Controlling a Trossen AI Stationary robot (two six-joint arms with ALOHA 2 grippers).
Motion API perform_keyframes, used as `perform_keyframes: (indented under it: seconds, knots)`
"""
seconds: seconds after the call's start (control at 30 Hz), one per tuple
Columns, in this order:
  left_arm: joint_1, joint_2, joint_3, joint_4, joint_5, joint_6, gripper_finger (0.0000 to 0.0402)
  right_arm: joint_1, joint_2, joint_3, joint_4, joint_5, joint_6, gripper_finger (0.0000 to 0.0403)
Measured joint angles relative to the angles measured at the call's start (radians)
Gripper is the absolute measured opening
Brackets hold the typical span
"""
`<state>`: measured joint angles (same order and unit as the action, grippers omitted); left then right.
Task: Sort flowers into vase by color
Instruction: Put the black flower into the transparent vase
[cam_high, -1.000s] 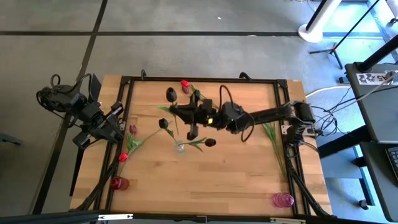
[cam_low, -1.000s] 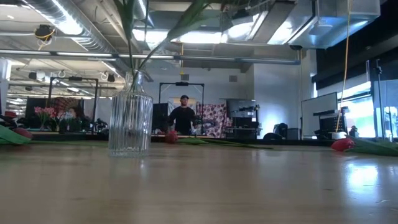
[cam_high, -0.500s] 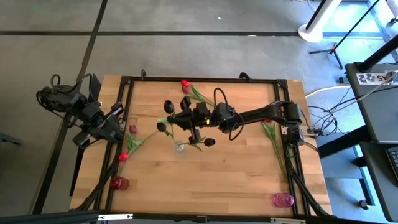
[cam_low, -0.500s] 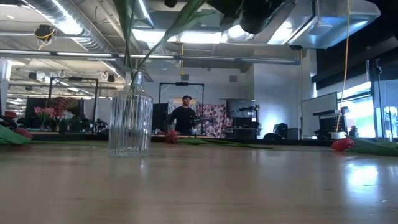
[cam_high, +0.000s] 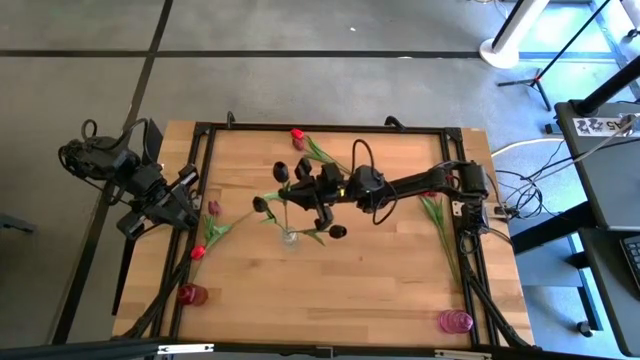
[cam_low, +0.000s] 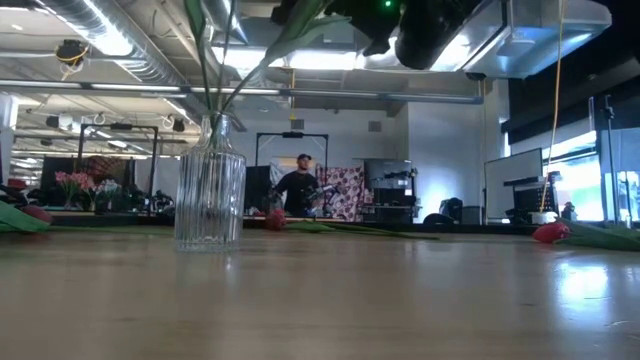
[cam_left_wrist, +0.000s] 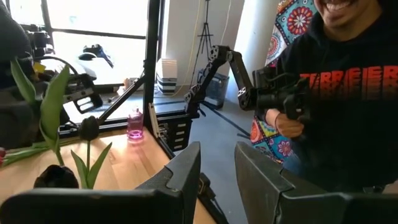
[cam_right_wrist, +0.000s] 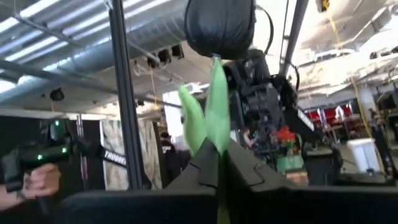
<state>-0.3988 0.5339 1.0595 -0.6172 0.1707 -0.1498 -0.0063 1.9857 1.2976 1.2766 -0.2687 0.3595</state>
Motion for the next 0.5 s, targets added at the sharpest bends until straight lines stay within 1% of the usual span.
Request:
perform_keyframes:
  seconds: [0.1, 0.27, 0.5]
  knots:
    - [0.000, 0.000, 0.000, -0.003, 0.000, 0.003, 0.0096, 0.000, 0.000, -0.005, -0.004, 0.003, 0.001, 0.0003]
    - [0.000, 0.000, 0.000, -0.003, 0.000, 0.003, 0.0096, 0.000, 0.002, -0.006, -0.082, -0.067, -0.075, 0.0003]
    - [0.000, 0.000, 0.000, -0.003, -0.009, 0.003, 0.0096, 0.000, -0.015, -0.006, -0.047, -0.083, -0.081, 0.0003]
